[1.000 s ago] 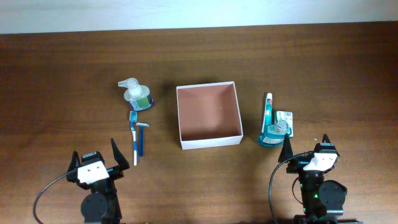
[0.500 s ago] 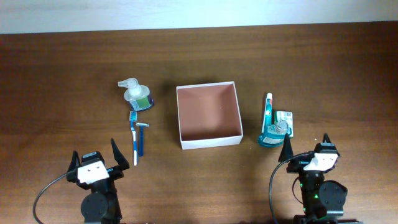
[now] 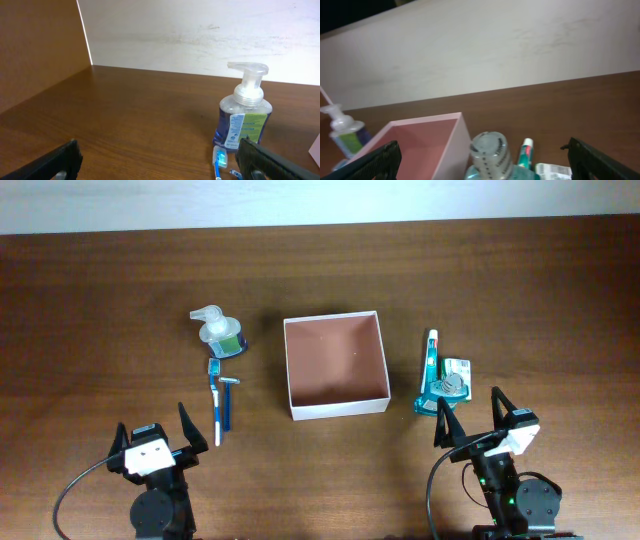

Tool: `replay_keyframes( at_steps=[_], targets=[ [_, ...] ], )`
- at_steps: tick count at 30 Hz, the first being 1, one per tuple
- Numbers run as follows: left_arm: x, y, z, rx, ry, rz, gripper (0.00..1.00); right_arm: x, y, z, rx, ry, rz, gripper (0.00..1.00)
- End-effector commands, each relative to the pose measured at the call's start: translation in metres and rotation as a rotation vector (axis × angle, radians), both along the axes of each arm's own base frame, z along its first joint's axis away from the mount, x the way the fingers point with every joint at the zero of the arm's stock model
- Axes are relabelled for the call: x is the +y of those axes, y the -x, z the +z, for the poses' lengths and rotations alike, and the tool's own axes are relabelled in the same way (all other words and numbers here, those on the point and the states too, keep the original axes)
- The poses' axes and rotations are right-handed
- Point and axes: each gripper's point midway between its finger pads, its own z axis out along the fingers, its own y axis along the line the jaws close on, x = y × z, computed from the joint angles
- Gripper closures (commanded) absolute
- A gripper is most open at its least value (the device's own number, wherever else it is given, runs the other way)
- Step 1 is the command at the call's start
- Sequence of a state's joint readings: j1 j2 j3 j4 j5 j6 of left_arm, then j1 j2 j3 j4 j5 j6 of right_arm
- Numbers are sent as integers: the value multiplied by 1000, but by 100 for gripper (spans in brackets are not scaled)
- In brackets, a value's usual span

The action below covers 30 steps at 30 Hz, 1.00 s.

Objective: Pack container

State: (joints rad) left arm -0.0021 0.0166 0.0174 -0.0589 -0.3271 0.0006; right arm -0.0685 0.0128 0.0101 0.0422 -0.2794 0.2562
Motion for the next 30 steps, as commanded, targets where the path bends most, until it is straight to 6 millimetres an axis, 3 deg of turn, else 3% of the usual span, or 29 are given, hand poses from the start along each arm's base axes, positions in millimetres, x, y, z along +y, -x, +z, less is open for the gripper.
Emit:
replay_keyframes(
  at_steps=[1,7,16,22,30],
  targets=[
    [3,1,-2,4,-9,15,1,10,3,2,-6,-28,67,2],
    [3,1,-2,4,-9,15,1,12,6,15,-35,-24,76,2],
    [3,1,-2,4,-9,15,1,-16,21,88,-6,-6,-101,2],
    [3,1,-2,4,-9,15,1,-23,21,136,126,-9,-145,2],
    [3,1,-2,4,-9,15,1,-24,-3,150,424,-14,-139,1]
  ],
)
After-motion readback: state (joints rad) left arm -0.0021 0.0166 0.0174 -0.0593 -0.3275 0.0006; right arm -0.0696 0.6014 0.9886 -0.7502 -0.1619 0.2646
